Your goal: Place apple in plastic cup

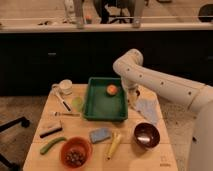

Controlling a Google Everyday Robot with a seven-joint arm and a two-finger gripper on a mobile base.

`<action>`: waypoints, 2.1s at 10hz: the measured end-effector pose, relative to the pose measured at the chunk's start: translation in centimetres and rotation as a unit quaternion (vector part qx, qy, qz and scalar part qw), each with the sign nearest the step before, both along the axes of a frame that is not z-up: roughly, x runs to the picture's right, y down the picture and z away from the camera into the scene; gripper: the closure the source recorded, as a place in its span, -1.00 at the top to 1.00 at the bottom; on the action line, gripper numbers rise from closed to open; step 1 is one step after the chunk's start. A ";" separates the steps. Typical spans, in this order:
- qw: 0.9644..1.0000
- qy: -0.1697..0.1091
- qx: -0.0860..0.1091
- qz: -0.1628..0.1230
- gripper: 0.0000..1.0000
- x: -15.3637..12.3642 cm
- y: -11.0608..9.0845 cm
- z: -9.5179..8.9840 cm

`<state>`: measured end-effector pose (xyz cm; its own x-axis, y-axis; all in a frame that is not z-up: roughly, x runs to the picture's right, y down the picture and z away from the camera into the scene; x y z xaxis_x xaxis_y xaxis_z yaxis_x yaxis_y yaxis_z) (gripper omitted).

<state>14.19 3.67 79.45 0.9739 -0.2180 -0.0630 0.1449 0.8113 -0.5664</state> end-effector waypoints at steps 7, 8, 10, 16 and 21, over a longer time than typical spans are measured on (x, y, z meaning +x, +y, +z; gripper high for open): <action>0.999 -0.050 0.016 -0.002 0.60 -4.3 -1.0 1.7; 0.998 -0.055 0.020 0.000 0.60 -4.5 -1.0 1.9; 0.998 -0.056 0.020 -0.001 0.60 -4.5 -0.9 1.9; 0.998 -0.063 0.024 0.009 0.60 -4.6 -1.0 2.1; 0.992 -0.105 0.057 0.050 0.60 -6.0 -3.3 3.8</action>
